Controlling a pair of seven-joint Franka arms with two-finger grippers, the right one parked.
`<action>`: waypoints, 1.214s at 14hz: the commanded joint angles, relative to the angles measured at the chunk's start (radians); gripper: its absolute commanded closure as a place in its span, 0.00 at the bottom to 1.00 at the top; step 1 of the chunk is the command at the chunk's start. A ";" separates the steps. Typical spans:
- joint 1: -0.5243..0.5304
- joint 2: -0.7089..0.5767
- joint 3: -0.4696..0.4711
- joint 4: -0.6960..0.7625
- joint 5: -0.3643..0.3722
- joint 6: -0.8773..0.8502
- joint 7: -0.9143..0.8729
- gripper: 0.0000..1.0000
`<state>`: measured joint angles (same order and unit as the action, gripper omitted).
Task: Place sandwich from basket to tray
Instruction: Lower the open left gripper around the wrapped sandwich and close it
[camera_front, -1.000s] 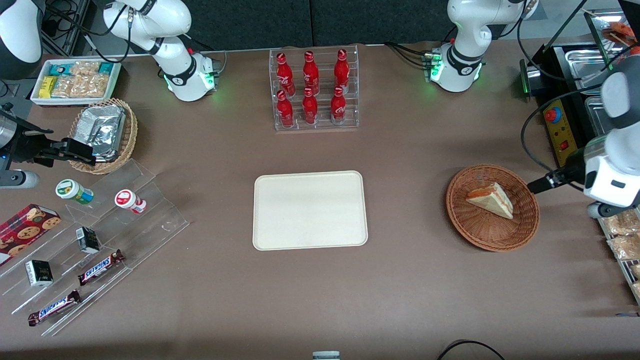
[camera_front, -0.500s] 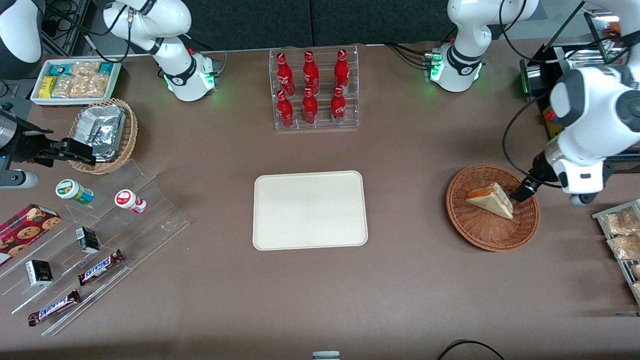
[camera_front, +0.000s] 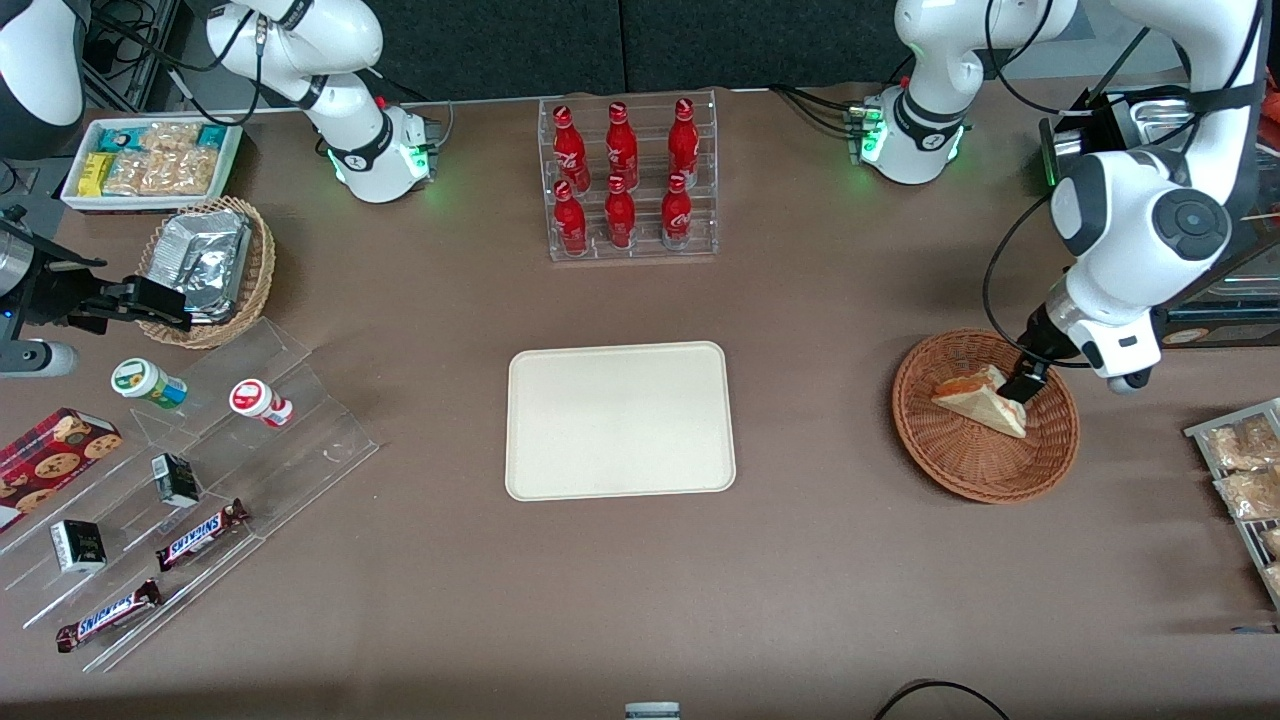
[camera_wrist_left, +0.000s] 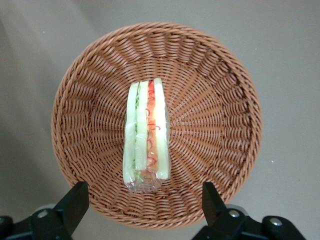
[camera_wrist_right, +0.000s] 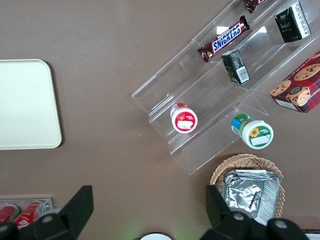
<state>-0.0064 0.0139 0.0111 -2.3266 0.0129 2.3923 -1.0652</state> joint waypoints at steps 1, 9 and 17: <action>-0.004 0.014 -0.002 -0.025 0.009 0.045 -0.058 0.00; -0.010 0.101 -0.003 -0.056 0.006 0.203 -0.159 0.00; -0.010 0.147 -0.005 -0.054 0.002 0.237 -0.160 0.10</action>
<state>-0.0118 0.1565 0.0072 -2.3783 0.0126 2.6086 -1.2012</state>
